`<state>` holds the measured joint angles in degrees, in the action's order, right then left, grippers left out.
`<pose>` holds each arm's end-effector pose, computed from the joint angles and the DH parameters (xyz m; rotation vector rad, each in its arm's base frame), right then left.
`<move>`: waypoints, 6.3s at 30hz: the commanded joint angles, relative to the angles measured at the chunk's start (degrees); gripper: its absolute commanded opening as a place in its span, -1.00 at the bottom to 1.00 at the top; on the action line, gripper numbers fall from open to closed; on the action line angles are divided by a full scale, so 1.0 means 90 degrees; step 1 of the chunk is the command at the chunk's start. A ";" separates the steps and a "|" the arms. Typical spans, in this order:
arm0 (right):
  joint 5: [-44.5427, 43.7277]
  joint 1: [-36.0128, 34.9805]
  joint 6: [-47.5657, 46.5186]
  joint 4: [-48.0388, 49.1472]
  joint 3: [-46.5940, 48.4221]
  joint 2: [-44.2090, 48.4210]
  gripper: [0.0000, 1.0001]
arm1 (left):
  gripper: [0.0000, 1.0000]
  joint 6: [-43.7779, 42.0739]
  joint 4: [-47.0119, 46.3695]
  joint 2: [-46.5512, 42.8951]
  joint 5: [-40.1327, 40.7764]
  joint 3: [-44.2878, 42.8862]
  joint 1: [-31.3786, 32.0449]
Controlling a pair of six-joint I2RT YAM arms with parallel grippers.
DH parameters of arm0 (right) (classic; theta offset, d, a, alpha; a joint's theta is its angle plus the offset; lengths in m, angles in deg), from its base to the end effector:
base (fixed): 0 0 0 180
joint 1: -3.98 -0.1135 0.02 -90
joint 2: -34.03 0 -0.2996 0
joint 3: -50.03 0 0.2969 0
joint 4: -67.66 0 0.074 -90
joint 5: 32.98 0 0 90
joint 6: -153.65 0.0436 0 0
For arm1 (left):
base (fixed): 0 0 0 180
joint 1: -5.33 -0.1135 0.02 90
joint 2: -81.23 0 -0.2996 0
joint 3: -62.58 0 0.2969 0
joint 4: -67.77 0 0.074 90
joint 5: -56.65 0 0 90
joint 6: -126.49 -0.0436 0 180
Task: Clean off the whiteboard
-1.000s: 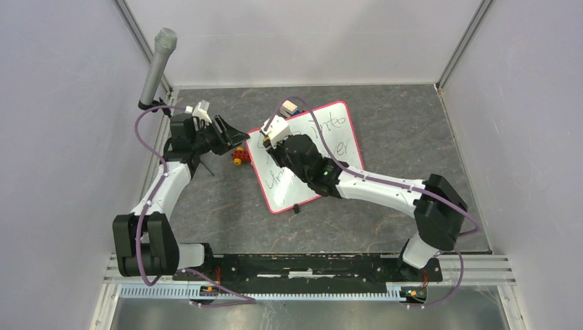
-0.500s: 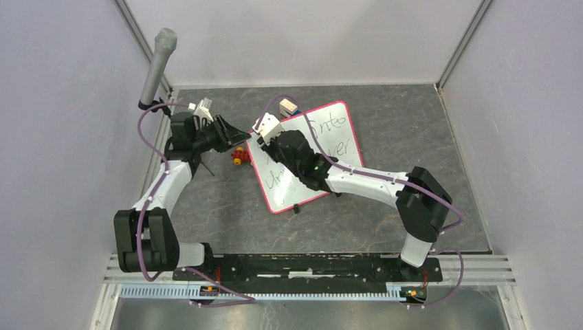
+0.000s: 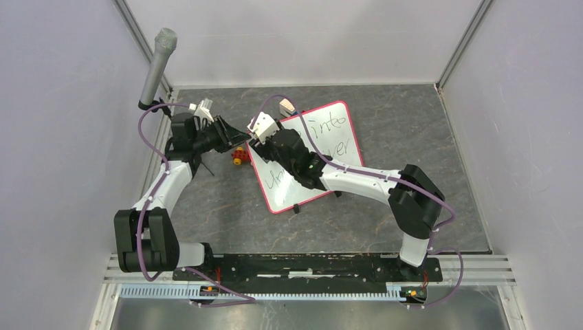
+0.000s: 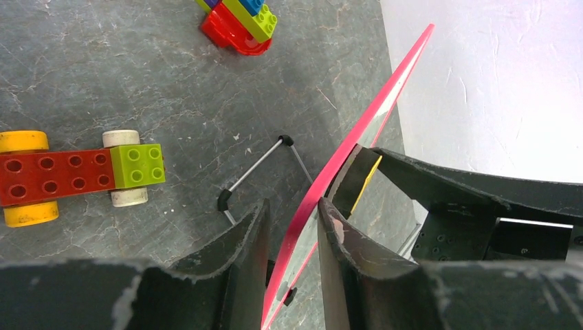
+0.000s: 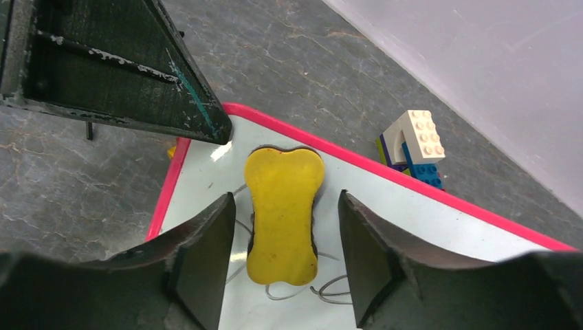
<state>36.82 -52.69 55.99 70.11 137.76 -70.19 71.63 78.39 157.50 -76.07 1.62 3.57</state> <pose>0.2817 0.4009 0.2918 -0.7433 1.6502 0.2899 0.3314 -0.0194 0.2798 -0.1697 2.0641 -1.1151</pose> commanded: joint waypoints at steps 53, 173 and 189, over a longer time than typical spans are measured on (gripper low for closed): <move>-0.0443 0.0309 0.1142 -0.1060 0.0586 -0.0155 -0.38 | -0.88 -0.0246 -0.0476 -0.0078 -0.0153 0.0119 0.0205; -0.1186 0.0460 0.1282 0.0063 -0.2438 0.1268 -0.47 | -0.95 -0.0488 -0.0263 -0.0186 -0.0125 0.0087 0.0391; -0.1171 -0.0512 0.0614 -0.0023 -0.0769 0.0283 -0.47 | -0.95 -0.0535 -0.0226 -0.0142 -0.0145 0.0032 0.0401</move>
<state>24.03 -55.44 63.55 71.11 123.47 -63.74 68.26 75.05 156.51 -74.50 3.70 5.82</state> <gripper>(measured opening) 0.347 0.210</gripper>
